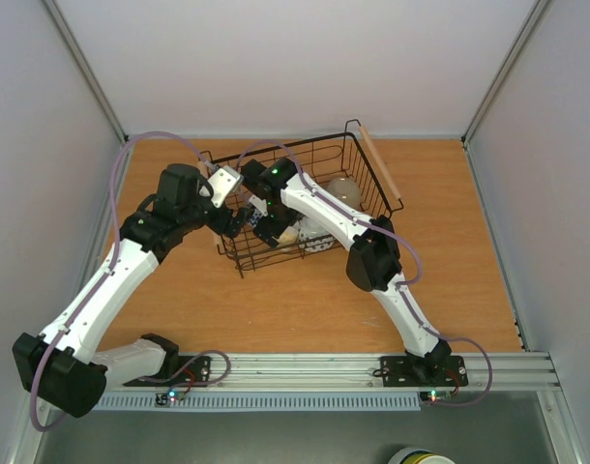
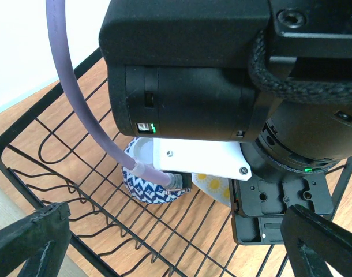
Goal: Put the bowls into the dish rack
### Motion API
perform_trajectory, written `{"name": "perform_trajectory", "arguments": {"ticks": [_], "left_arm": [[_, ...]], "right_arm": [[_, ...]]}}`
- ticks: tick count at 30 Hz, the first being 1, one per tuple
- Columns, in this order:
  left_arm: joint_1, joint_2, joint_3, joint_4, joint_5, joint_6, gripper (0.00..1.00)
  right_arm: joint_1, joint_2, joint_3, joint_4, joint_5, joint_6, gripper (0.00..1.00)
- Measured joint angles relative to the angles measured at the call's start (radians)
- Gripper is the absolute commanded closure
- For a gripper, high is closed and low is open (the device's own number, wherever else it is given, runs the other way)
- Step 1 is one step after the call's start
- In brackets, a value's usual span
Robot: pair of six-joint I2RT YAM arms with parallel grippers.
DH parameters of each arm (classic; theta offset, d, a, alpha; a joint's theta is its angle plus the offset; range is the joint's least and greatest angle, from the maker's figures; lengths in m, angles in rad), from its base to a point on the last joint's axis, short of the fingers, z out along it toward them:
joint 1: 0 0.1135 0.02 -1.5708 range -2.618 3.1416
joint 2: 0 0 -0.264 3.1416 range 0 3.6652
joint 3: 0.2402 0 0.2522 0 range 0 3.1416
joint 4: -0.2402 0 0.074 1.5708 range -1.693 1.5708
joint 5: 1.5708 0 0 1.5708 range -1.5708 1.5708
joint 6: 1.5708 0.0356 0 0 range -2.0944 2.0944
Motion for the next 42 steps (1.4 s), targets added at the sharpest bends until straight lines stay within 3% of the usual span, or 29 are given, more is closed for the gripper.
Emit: {"name": "perform_trajectory", "arguments": {"ticks": [28,42], "left_arm": [[0.000,0.000,-0.004,0.000,0.006,0.000,0.01],[0.000,0.000,-0.005,0.000,0.011,0.001,0.01]], "right_arm": [[0.023,-0.126,-0.091,0.025,-0.103,-0.016,0.01],[0.000,-0.156,-0.103,0.117,-0.042,0.061,0.01]]}}
